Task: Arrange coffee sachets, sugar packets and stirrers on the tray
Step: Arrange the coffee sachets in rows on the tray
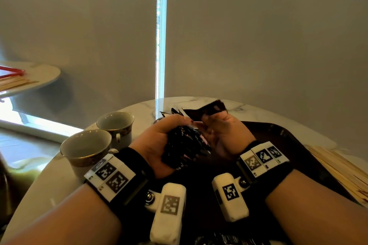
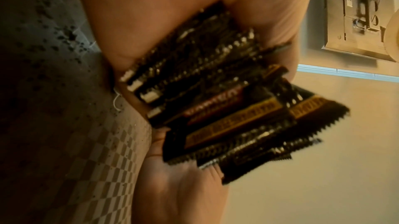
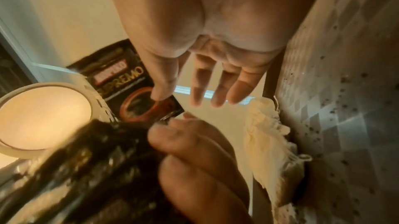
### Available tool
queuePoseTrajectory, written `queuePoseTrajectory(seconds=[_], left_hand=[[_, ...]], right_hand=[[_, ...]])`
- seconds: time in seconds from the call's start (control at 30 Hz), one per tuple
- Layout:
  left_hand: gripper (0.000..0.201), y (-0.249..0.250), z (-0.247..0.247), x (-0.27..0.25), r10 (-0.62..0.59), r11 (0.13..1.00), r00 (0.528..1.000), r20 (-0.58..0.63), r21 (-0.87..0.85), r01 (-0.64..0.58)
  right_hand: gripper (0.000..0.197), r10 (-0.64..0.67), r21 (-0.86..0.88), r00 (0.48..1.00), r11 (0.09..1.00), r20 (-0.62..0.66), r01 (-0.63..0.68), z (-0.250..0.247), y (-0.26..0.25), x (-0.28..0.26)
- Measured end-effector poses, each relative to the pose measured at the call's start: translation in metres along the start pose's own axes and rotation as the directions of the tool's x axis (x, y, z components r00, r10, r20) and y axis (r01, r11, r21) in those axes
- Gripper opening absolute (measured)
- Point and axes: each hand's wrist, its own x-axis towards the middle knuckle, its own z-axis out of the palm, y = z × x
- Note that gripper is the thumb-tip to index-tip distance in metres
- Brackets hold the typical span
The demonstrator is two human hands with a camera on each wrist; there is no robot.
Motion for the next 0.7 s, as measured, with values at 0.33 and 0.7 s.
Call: queuePoseTrajectory(seconds=[0.33, 0.7], left_hand=[[0.025, 0.024, -0.012, -0.01, 0.381, 0.921, 0.922, -0.071, -0.061, -0.385], [0.021, 0.026, -0.008, -0.015, 0.428, 0.902, 0.901, -0.074, -0.029, -0.431]], right_hand=[[0.011, 0.076, -0.25, 0.877, 0.943, -0.475, -0.218, -0.043, 0.012, 0.027], [0.018, 0.282, -0.381, 0.889, 0.826, -0.361, -0.417, -0.033, 0.0, 0.02]])
